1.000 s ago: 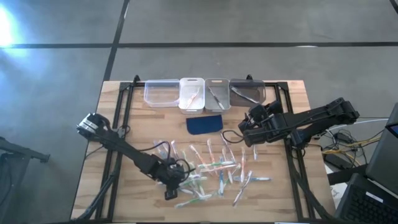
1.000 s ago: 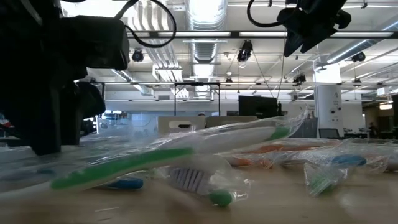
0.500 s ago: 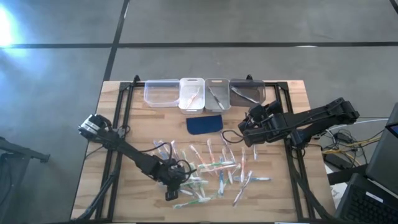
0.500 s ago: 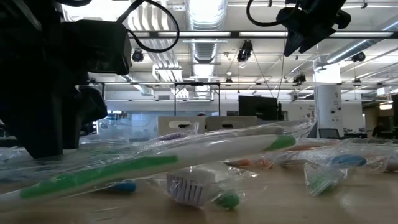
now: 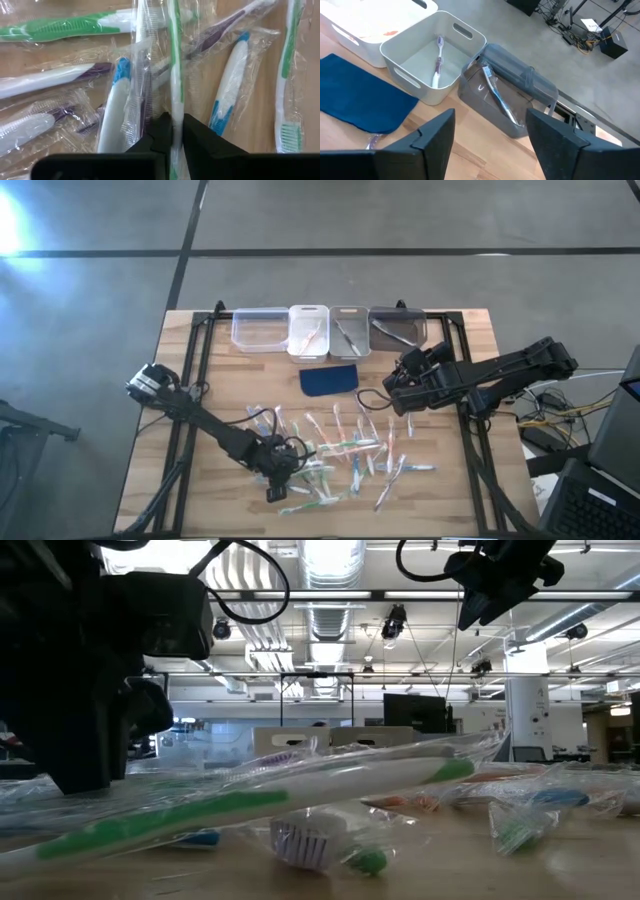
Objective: Pick & Place Toothbrushes
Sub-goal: Put the green toothbrush into the transparent bin
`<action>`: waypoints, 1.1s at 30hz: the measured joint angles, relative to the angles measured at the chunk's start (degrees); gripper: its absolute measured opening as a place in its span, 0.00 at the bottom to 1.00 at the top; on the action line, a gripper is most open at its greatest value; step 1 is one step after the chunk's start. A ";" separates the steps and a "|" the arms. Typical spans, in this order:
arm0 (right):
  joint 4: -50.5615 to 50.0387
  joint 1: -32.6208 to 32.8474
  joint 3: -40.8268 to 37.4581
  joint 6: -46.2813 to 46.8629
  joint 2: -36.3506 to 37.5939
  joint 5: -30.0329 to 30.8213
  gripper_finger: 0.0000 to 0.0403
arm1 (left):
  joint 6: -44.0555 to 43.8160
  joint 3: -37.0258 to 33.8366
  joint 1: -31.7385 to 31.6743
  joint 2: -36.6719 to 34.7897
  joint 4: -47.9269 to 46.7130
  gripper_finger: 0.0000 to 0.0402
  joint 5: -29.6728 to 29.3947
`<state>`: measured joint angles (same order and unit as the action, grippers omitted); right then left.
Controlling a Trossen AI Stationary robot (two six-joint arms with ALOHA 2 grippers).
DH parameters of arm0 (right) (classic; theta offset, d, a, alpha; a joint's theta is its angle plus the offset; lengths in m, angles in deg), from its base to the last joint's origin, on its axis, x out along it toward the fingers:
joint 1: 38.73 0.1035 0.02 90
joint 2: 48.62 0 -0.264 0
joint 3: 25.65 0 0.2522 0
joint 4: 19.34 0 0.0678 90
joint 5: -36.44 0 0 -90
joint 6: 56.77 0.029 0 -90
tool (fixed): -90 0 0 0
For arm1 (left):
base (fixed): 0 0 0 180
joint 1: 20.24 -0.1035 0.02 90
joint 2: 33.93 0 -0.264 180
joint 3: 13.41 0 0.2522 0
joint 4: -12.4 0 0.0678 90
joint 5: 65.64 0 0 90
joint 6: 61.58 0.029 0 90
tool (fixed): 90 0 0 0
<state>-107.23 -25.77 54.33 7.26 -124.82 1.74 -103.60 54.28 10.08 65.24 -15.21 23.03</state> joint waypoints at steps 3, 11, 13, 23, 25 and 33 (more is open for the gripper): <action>0.06 0.01 0.00 0.00 0.02 0.00 0.57 | 0.06 0.02 -0.06 -0.77 -0.05 0.09 -0.04; 0.15 0.01 0.00 0.00 0.07 -0.01 0.55 | 3.07 1.82 -0.24 -4.81 -0.60 0.09 -0.52; 0.18 0.01 0.00 -0.02 0.07 0.01 0.56 | 4.13 2.57 -0.30 -6.07 -0.99 0.09 -1.43; 0.17 -0.01 0.00 0.00 0.07 0.01 0.63 | 5.75 4.68 -3.63 -16.16 -10.35 0.09 -17.01; 0.20 -0.01 0.00 0.00 0.07 -0.01 0.65 | 6.50 4.68 -4.79 -18.59 -12.03 0.09 -20.42; 0.40 -0.01 0.00 0.00 0.07 0.01 0.71 | 7.97 4.68 -13.39 -27.76 -17.99 0.09 -25.60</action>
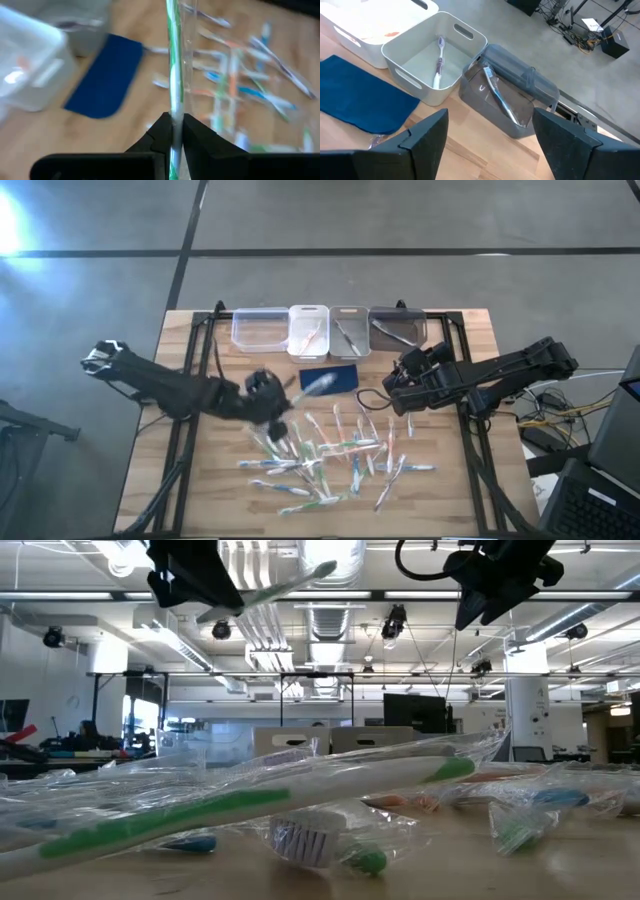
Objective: Pick & Place Toothbrushes
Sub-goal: Put the green toothbrush into the transparent bin
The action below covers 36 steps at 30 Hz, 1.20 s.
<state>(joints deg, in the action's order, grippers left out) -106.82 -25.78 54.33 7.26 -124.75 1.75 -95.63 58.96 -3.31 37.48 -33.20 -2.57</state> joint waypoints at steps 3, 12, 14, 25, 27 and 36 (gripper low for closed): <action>0.21 0.02 0.00 0.00 0.00 0.00 0.73 | 1.32 0.00 -5.11 -3.08 -2.69 0.09 -0.08; 0.82 0.02 0.00 0.00 0.00 0.00 0.79 | 5.80 0.00 -23.38 -8.10 -8.83 0.09 1.58; 0.84 0.00 0.00 0.00 0.00 0.00 0.80 | 9.62 0.00 -27.45 -8.12 -8.94 0.09 2.94; 1.11 0.01 0.00 0.00 0.00 0.00 0.88 | 27.63 -0.02 -43.51 -7.16 -12.31 0.09 8.71; 1.17 0.01 0.00 0.00 0.00 0.00 0.89 | 30.60 -0.02 -45.07 -7.16 -12.76 0.09 8.77; 1.28 0.01 0.00 0.00 0.00 0.00 0.87 | 40.62 -0.26 -51.05 -7.16 -13.69 0.09 8.70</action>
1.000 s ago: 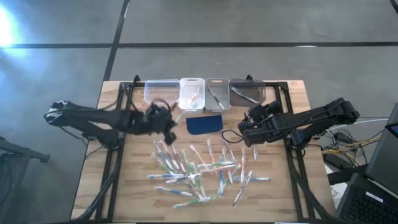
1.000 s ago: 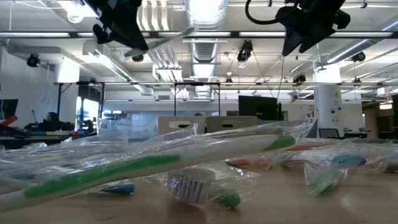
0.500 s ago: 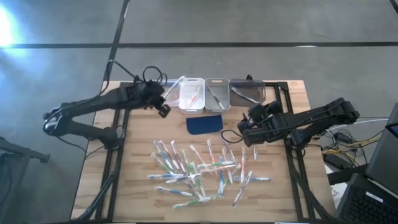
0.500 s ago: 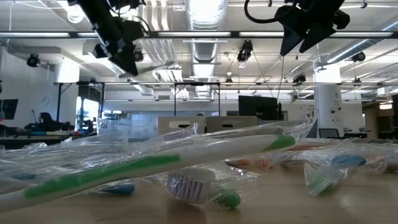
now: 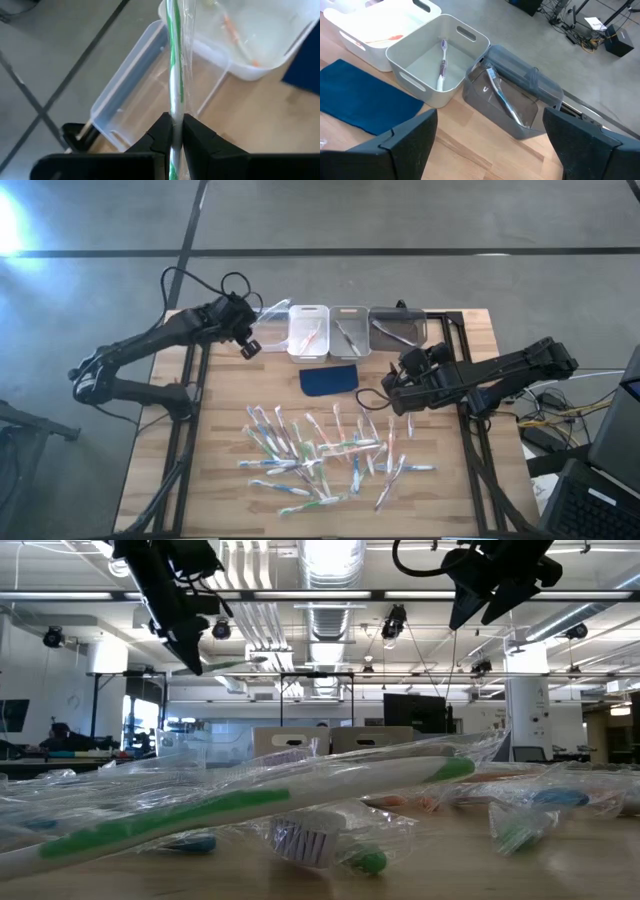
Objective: Pick & Place Toothbrushes
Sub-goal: Put the green toothbrush into the transparent bin
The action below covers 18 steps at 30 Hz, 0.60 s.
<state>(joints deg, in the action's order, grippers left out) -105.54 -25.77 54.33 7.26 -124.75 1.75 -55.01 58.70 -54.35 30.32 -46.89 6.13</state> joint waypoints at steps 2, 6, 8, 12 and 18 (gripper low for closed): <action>0.00 -0.01 0.00 0.00 0.00 0.00 0.86 | 1.35 -0.32 -1.37 0.00 -0.02 0.09 -0.05; 0.06 0.00 0.00 0.00 0.00 0.00 0.83 | 2.47 -0.55 -4.17 0.35 0.03 0.09 -0.07; 0.23 -0.01 0.00 0.00 -0.01 0.00 0.82 | 3.46 -0.55 -5.31 1.00 0.03 0.09 -0.16; 0.44 0.01 0.00 -0.01 -0.02 -0.01 0.79 | 4.79 -0.55 -6.84 3.79 0.03 0.09 -1.31; 0.84 -0.01 0.00 -0.02 -0.02 0.00 0.75 | 9.38 -0.55 -7.63 9.60 0.06 0.09 -4.42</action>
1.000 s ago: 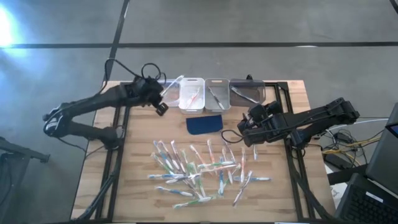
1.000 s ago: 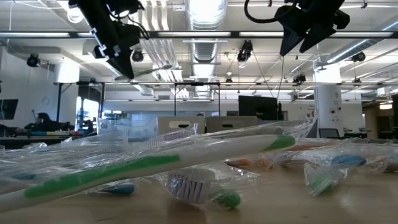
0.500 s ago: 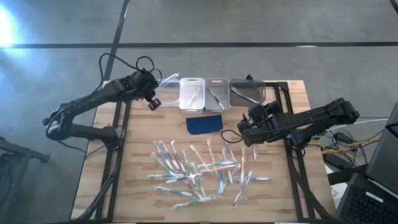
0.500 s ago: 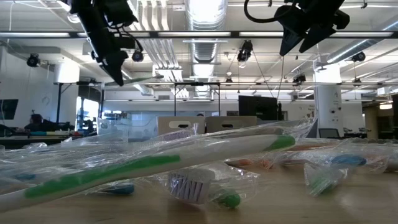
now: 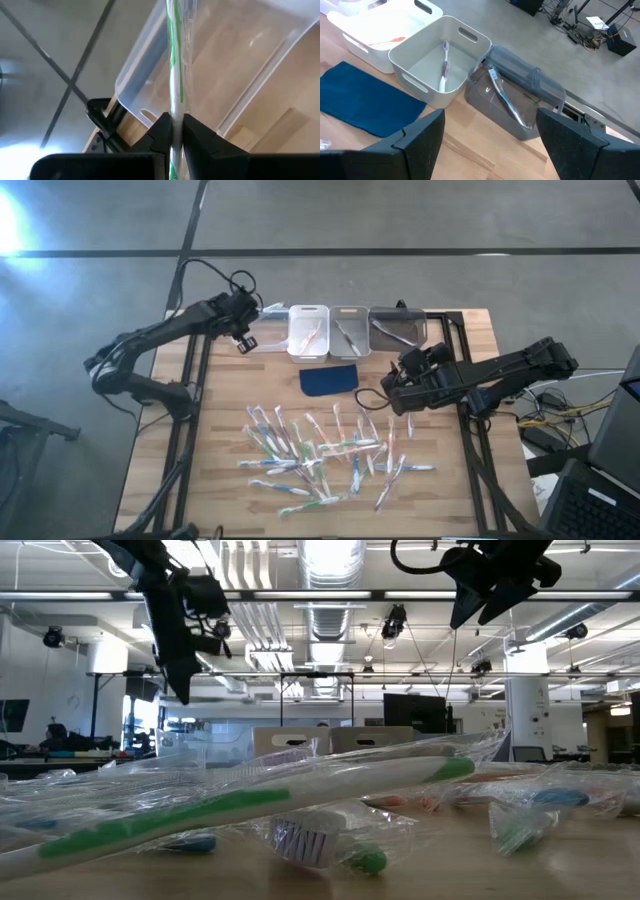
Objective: Pick & Place Toothbrushes
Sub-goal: Put the green toothbrush into the transparent bin
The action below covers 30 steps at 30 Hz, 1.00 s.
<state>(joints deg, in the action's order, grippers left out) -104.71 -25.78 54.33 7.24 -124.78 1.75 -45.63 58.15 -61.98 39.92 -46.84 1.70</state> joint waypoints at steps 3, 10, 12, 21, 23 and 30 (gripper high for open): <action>0.02 0.02 0.00 0.00 0.00 0.00 0.73 | 2.04 0.00 -0.15 2.20 0.15 0.09 -0.05; 0.11 0.01 0.00 -0.17 0.00 0.00 0.69 | 3.45 0.00 -0.87 6.15 1.92 0.09 -0.08; 0.17 0.00 0.00 -0.17 -0.02 0.00 0.67 | 3.54 0.00 -1.10 7.18 2.05 0.09 -0.04; 0.19 0.00 0.00 -0.17 -0.07 0.00 0.62 | 3.22 0.02 -1.12 10.67 4.70 0.09 1.01; 0.19 0.01 0.00 -0.17 -0.07 0.00 0.61 | 2.79 0.02 -1.14 11.63 4.90 0.09 1.05; 0.19 0.02 0.00 -0.17 -0.07 0.00 0.57 | 1.99 0.02 -1.16 14.92 5.43 0.09 2.16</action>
<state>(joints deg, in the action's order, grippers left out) -104.52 -25.76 54.33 7.07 -124.84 1.75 -43.64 58.17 -63.14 54.83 -41.40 3.87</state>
